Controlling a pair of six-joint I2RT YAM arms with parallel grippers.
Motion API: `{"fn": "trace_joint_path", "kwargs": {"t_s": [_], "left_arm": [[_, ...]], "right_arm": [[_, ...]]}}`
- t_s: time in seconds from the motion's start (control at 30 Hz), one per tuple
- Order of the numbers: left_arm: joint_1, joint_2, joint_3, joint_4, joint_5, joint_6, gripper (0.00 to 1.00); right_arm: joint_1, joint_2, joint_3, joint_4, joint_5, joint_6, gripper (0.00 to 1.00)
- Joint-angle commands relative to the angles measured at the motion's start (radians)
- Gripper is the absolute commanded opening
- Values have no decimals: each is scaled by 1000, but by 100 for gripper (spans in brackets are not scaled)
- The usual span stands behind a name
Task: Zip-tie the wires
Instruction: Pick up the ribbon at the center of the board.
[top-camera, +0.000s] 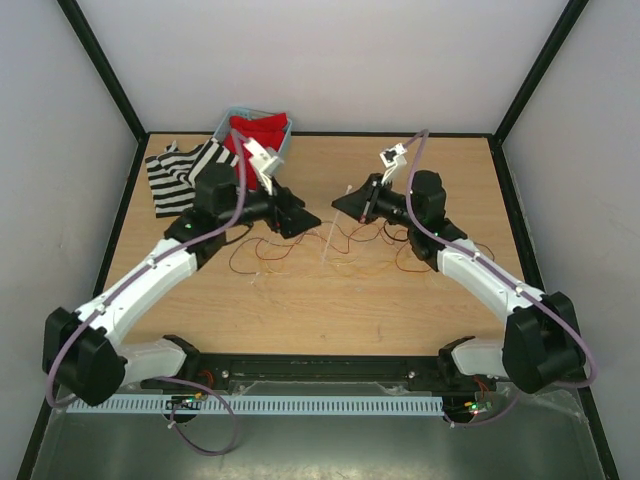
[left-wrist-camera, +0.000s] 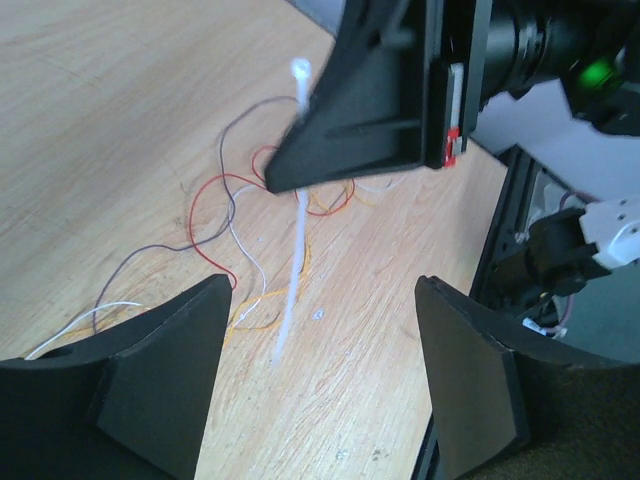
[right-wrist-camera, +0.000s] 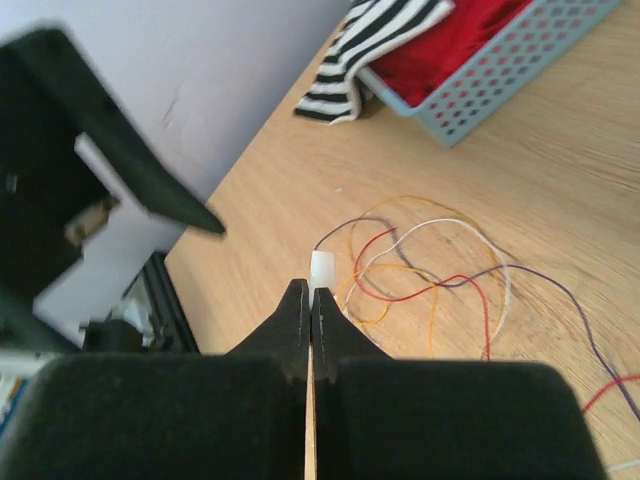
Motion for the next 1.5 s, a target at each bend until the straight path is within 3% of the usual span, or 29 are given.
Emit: {"fn": "trace_joint_path", "kwargs": {"t_s": [0.0, 0.17, 0.3, 0.73, 1.0, 1.47], "left_arm": [[93, -79, 4, 15, 126, -114, 77], [120, -77, 47, 65, 186, -223, 77], [121, -47, 73, 103, 227, -301, 72], [101, -9, 44, 180, 273, -369, 50], [79, 7, 35, 192, 285, -371, 48], [79, 4, -2, 192, 268, -363, 24]], "right_arm": [[1, 14, 39, 75, -276, -160, 0], [48, 30, 24, 182, -468, -181, 0], [140, 32, 63, 97, -501, -342, 0], [163, 23, 84, 51, -448, -392, 0], [163, 22, 87, 49, -405, -383, 0], [163, 6, 77, 54, -373, -370, 0]]}}
